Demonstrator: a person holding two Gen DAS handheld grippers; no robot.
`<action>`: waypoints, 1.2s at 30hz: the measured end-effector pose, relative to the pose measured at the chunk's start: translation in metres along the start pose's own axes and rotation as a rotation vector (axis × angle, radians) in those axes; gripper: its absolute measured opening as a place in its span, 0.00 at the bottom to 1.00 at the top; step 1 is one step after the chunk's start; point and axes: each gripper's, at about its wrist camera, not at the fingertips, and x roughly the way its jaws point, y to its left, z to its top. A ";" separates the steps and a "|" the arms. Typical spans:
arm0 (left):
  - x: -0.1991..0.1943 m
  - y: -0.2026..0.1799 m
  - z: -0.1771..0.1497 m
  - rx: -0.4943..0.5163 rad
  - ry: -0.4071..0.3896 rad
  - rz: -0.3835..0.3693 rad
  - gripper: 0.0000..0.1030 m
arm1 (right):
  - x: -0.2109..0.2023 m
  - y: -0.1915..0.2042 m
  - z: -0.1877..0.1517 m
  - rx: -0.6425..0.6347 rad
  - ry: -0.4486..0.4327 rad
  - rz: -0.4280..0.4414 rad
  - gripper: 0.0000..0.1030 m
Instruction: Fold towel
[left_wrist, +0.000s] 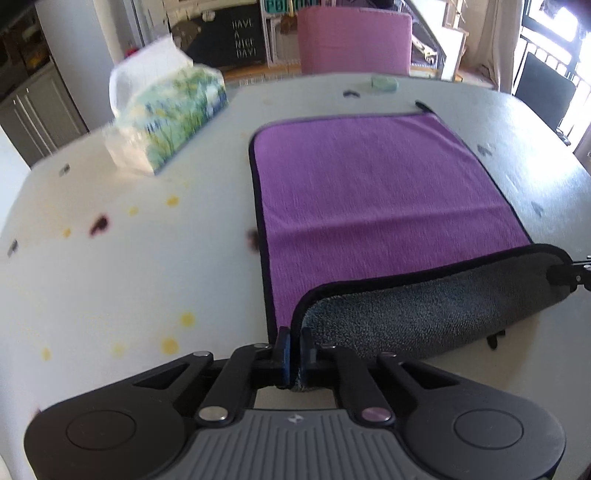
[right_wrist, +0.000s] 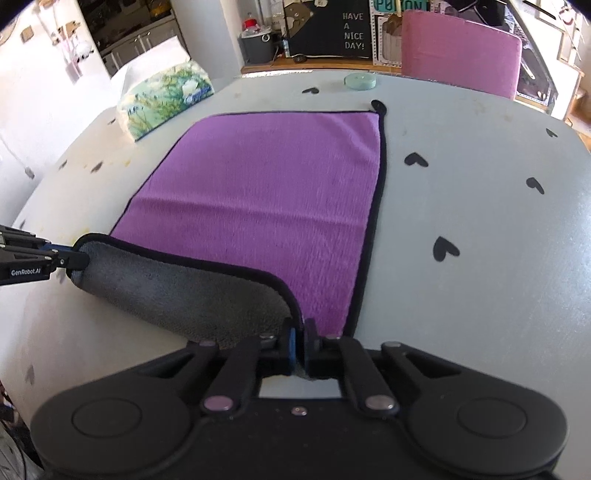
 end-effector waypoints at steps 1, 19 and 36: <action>-0.001 0.000 0.003 -0.002 -0.009 0.005 0.06 | -0.001 0.000 0.002 0.000 -0.009 -0.004 0.04; 0.005 0.000 0.084 -0.039 -0.130 0.059 0.06 | -0.007 -0.007 0.074 0.005 -0.161 -0.019 0.04; 0.029 0.024 0.161 -0.073 -0.152 0.083 0.06 | 0.022 -0.022 0.160 0.001 -0.209 -0.047 0.04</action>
